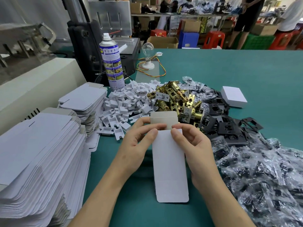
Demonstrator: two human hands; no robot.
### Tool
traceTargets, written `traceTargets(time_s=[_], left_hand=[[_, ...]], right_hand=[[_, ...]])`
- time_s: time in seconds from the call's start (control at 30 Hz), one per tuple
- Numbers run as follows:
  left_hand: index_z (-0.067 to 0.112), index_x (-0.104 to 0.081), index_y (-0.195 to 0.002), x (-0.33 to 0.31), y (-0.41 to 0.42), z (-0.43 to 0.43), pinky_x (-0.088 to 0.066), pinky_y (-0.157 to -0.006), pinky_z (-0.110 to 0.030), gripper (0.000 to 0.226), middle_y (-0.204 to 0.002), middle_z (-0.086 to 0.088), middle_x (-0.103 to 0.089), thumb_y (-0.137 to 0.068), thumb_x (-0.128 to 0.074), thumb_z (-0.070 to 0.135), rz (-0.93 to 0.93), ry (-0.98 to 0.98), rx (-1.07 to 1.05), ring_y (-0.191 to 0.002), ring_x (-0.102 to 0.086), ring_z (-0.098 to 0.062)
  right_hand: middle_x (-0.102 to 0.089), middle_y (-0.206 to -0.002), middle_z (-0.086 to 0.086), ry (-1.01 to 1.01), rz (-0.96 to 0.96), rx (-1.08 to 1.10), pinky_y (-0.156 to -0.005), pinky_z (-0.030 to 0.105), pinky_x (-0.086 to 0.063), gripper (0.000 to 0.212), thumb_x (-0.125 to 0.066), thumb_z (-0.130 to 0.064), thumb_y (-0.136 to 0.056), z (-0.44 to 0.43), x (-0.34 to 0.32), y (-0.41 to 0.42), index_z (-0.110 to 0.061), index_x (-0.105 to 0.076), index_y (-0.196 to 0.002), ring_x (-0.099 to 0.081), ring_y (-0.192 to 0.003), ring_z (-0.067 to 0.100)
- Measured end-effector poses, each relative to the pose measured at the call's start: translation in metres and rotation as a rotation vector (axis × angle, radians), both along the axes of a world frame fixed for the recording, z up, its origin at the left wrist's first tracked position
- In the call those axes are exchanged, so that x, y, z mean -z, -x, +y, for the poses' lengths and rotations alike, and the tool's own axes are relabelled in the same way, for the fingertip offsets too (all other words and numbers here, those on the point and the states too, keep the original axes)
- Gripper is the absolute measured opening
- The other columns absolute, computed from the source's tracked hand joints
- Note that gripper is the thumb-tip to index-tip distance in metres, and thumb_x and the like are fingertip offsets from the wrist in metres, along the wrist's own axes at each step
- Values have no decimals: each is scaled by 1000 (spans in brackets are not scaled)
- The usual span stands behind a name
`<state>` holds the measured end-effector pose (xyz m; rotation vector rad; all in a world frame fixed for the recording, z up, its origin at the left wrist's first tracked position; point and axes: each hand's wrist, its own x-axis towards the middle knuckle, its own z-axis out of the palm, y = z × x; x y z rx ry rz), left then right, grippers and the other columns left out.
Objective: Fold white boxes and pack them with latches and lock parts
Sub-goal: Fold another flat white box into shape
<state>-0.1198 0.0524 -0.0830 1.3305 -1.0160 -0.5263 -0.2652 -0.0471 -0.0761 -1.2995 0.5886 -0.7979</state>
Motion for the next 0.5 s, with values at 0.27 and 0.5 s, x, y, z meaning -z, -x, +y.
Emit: traceTargets(time_s=[0.27, 0.5], left_hand=[[27, -81, -115, 1, -3, 1, -50, -101, -26, 31, -120, 11, -63, -101, -54, 28, -9, -48, 10, -125, -62, -14], [35, -82, -109, 3, -6, 2, -53, -102, -44, 31, -117, 13, -63, -101, -52, 32, -113, -131, -25, -122, -62, -16]], right_hand=[[-78, -100, 4, -5, 53, -12, -79, 36, -61, 25, -76, -42, -81, 1, 0, -1, -28, -79, -101, -72, -92, 20], [-78, -96, 2, 15, 108, -24, -74, 35, -61, 10, -76, -34, -91, 1, 4, -1, -31, -80, -100, -73, -87, 18]])
